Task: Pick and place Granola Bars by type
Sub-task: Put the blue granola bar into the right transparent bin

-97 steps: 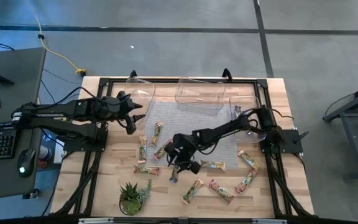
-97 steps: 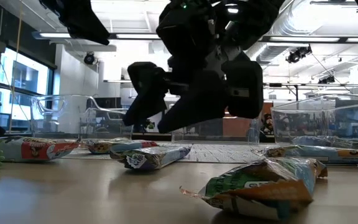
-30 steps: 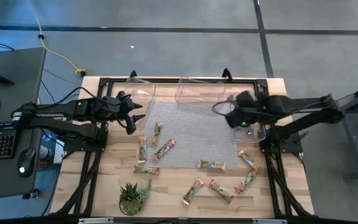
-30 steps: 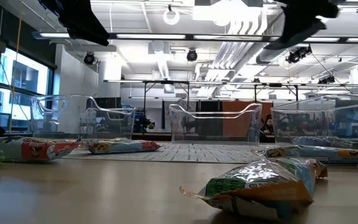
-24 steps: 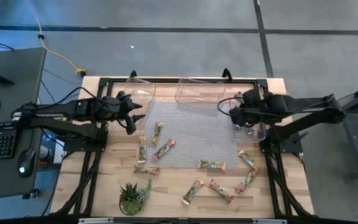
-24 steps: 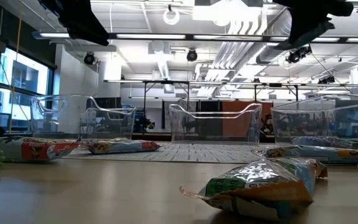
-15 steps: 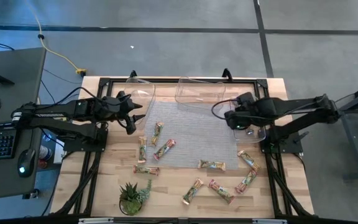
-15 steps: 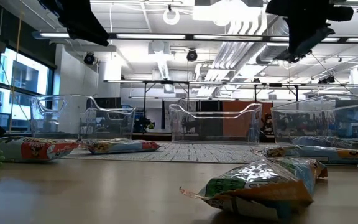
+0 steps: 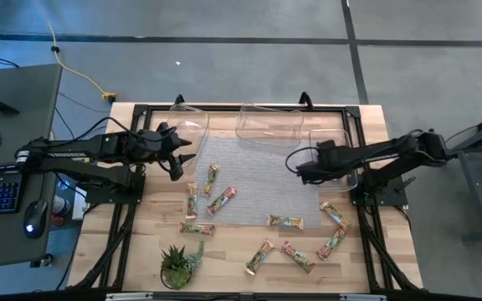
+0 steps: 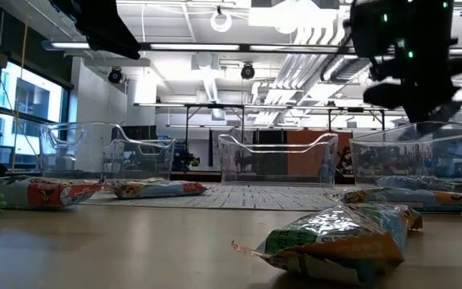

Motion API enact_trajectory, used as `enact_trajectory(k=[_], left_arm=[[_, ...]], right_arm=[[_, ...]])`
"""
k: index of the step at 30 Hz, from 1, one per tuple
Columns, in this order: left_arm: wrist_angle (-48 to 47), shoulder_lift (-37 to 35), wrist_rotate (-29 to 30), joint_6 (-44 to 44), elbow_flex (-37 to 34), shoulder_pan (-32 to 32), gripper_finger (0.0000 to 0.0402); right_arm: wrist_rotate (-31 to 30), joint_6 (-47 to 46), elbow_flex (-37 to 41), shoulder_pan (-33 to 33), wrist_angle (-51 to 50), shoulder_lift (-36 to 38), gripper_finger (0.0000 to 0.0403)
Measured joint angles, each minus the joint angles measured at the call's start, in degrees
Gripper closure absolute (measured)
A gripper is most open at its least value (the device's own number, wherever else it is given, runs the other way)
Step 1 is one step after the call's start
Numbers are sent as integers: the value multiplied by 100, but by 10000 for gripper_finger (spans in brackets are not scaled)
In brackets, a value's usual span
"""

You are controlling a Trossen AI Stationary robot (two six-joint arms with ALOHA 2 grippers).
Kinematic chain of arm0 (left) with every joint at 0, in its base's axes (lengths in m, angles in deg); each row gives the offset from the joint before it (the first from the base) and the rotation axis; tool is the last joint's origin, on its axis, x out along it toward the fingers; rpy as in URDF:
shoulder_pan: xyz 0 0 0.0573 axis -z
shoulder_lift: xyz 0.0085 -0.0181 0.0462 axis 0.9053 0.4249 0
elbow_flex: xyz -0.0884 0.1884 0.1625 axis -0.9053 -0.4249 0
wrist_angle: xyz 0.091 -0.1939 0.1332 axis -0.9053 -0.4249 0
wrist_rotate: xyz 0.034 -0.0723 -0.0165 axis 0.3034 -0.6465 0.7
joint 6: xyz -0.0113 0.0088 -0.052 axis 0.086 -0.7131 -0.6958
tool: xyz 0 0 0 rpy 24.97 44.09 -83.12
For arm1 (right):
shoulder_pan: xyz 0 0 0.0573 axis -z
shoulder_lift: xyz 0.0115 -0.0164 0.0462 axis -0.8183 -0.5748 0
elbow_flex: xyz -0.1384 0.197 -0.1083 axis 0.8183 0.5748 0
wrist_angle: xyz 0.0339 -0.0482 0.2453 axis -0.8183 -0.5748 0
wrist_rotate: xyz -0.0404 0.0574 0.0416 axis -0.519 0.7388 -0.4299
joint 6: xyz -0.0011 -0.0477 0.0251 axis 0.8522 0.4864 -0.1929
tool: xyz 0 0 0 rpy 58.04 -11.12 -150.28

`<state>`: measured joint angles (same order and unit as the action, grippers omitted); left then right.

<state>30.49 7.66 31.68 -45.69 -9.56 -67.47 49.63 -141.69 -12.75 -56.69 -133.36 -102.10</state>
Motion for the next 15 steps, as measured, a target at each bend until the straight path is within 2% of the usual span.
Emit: enact_trajectory(k=[8, 15], left_arm=[[1, 1, -1, 0, 0, 0, 200], [3, -1, -1, 0, 0, 0, 200]], right_arm=[[497, 4, 793, 523, 783, 28, 336], [446, 741, 670, 831, 857, 9, 336]])
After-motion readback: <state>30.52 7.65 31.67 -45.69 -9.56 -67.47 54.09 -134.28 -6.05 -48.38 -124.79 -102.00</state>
